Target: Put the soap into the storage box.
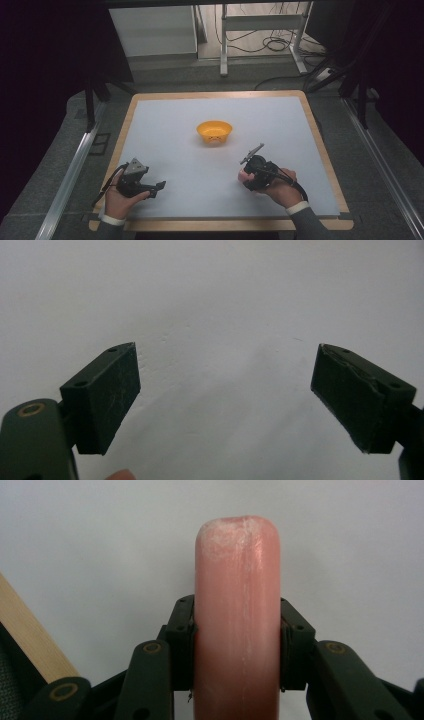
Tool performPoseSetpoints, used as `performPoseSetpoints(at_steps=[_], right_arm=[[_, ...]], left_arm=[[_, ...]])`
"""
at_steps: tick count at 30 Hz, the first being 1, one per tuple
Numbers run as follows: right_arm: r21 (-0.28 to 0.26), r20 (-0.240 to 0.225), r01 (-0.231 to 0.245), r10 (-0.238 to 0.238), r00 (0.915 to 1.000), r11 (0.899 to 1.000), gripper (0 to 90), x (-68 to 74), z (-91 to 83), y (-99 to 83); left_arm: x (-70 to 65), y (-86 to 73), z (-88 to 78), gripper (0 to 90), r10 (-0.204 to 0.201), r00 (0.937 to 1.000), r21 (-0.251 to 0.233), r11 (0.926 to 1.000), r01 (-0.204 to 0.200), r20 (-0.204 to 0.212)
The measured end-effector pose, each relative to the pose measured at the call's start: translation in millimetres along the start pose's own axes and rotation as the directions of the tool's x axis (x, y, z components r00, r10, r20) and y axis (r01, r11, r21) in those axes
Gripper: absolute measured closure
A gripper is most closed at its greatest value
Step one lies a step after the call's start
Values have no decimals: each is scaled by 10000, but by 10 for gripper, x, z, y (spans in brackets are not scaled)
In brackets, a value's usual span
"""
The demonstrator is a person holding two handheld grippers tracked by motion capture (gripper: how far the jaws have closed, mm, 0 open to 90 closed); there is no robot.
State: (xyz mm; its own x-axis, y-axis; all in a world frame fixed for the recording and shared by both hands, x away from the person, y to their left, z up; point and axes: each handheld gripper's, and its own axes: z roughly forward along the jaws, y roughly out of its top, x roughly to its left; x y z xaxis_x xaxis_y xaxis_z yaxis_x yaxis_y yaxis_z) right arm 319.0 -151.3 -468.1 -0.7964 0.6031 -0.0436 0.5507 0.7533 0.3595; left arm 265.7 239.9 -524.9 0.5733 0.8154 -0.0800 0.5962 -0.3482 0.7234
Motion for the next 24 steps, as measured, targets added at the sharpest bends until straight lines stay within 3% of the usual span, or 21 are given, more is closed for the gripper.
performPoseSetpoints(at_steps=[6, 24], right_arm=[[-416, -114, -45, 40, 9999, 9991, 596, -99, -97, 57], [-759, -60, 86, -91, 9999, 9971, 596, -250, -221, 191]], left_arm=[[1, -1, 2, 132, 34, 10000, 18, 10000, -34, 20], [-19, -11, 6, 129, 6, 10000, 79, 10000, -6, 0]])
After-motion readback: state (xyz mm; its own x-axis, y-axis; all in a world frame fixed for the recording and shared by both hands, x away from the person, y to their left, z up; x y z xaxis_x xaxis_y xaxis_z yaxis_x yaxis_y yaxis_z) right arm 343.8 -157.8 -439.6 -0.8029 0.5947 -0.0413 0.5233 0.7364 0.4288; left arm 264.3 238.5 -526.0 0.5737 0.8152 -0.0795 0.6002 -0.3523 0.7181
